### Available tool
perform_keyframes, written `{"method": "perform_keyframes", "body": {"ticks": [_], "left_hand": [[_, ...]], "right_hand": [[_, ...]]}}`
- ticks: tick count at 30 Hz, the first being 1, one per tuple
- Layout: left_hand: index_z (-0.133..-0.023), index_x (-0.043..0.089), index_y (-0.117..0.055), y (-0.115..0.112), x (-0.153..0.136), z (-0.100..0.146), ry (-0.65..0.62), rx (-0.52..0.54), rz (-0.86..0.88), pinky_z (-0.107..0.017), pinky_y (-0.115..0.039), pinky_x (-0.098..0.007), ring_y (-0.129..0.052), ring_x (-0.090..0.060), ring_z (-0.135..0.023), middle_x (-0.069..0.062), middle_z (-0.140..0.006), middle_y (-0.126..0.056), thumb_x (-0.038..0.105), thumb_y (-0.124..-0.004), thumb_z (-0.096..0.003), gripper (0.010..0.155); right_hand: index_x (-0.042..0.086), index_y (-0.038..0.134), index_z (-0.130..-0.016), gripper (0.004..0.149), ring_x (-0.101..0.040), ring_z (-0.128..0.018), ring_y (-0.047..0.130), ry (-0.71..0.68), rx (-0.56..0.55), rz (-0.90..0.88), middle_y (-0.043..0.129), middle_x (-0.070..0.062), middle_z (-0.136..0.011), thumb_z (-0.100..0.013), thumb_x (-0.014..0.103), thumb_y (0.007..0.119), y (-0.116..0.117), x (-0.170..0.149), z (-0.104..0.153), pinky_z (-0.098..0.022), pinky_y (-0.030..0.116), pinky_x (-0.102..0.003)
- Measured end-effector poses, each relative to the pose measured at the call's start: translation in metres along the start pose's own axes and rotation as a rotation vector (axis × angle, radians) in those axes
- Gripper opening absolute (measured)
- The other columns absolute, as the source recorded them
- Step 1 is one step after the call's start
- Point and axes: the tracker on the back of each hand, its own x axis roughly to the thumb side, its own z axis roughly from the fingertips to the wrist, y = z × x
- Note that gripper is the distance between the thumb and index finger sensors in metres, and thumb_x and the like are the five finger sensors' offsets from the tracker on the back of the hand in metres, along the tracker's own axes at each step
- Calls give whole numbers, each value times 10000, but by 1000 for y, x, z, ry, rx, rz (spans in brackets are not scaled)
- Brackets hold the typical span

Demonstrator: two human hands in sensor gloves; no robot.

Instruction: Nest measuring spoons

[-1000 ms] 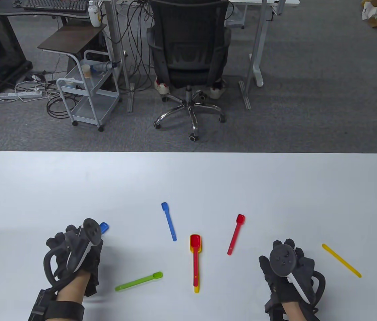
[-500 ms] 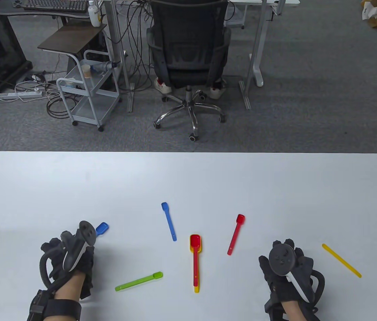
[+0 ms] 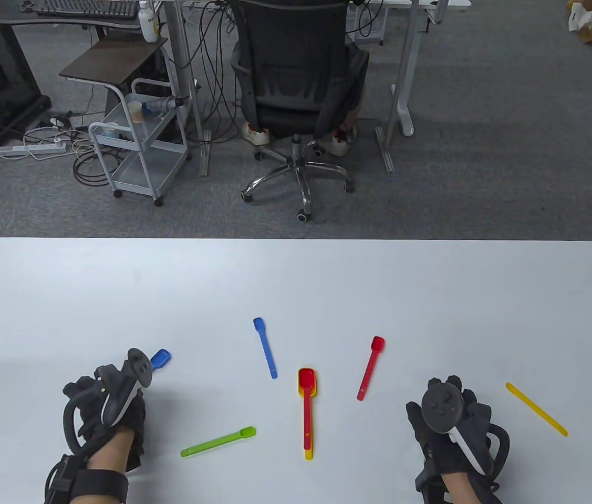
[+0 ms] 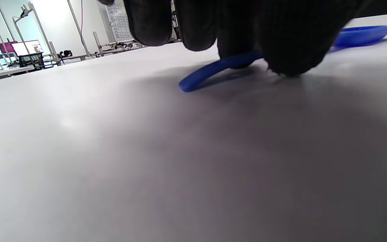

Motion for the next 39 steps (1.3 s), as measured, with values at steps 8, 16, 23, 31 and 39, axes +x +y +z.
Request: {"method": "perform_keyframes", "body": {"ticks": [8, 16, 23, 31, 39], "left_hand": [[-835, 237, -938, 1, -1, 0, 7, -3, 8, -816, -514, -629, -791, -428, -1077, -46, -1130, -764, 440, -947, -404, 476], [-826, 234, -944, 1, -1, 0, -24, -2, 14, -825, -494, -635, -777, -428, -1091, -39, -1142, -753, 429, -947, -408, 461], [-813, 192, -950, 4, 1, 2, -34, 9, 29, -823, -488, -644, -770, -436, -1093, -42, -1143, -747, 421, -952, -412, 462], [-792, 153, -957, 15, 5, 10, -44, 36, 54, -811, -491, -661, -767, -455, -1088, -51, -1146, -737, 422, -963, -408, 469], [-775, 138, -960, 28, 11, 23, -53, 67, 75, -806, -489, -664, -765, -466, -1084, -53, -1147, -730, 429, -967, -403, 473]], "right_hand": [[107, 672, -1081, 692, -604, -1003, 613, 0, -1, 1, 565, -285, -1198, -510, 489, 750, 0, 0, 0, -687, 529, -693], [103, 676, -1078, 691, -602, -1001, 618, -5, -12, -3, 567, -285, -1197, -509, 488, 750, 0, 0, 0, -687, 530, -693], [102, 675, -1079, 692, -603, -1001, 618, -4, -17, -7, 568, -285, -1197, -509, 488, 751, 0, 0, 0, -686, 530, -693], [102, 673, -1079, 694, -603, -1000, 619, -7, -21, -13, 570, -287, -1195, -508, 488, 751, 0, 0, 0, -686, 531, -693], [100, 675, -1079, 694, -602, -1001, 619, -6, -25, -18, 570, -287, -1195, -508, 488, 751, -1, -1, 0, -686, 532, -693]]}}
